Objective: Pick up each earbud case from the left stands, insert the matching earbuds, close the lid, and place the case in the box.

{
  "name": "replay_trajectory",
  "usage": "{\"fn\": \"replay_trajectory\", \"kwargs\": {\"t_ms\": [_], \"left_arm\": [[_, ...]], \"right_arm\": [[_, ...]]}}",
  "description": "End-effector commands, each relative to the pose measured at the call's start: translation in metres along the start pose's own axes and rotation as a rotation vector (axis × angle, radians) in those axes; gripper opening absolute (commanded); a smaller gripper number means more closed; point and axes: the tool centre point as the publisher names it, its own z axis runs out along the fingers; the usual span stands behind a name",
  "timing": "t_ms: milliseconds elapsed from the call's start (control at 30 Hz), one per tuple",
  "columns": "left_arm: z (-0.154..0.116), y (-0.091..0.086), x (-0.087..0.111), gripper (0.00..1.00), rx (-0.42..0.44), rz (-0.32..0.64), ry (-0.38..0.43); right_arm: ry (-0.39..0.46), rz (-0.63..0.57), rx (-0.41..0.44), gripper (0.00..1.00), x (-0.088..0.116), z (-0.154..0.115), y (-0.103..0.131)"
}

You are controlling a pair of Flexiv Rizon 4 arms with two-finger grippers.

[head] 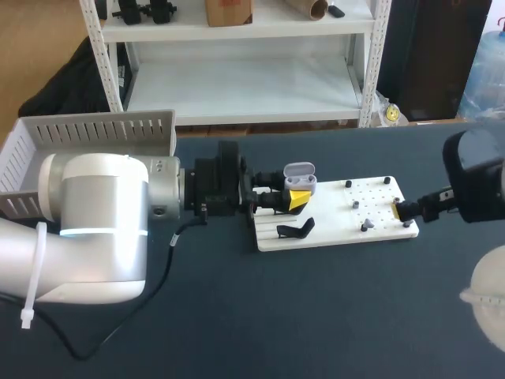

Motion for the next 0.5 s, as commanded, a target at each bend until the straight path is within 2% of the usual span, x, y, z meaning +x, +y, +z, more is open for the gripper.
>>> {"fn": "replay_trajectory", "kwargs": {"t_ms": [33,200,267,333,367,500], "left_arm": [[0.000,0.000,0.001,0.00,-0.002,0.002,-0.005],[0.000,0.000,0.001,0.00,-0.002,0.002,-0.005],[0.000,0.000,0.001,0.00,-0.002,0.002,-0.005],[0.000,0.000,0.001,0.00,-0.002,0.002,-0.005],[0.000,0.000,0.001,0.00,-0.002,0.002,-0.005],[0.000,0.000,0.001,0.00,-0.002,0.002,-0.005]], "right_arm": [[-0.015,-0.062,0.449,1.00,-0.001,0.009,-0.004],[0.005,-0.053,0.418,1.00,0.004,0.020,-0.012],[-0.008,0.028,0.338,1.00,0.004,0.023,-0.015],[-0.010,0.105,0.210,1.00,0.003,0.025,-0.016],[-0.005,0.115,0.174,1.00,0.003,0.026,-0.017],[0.016,0.112,0.113,1.00,-0.001,0.028,-0.017]]}}
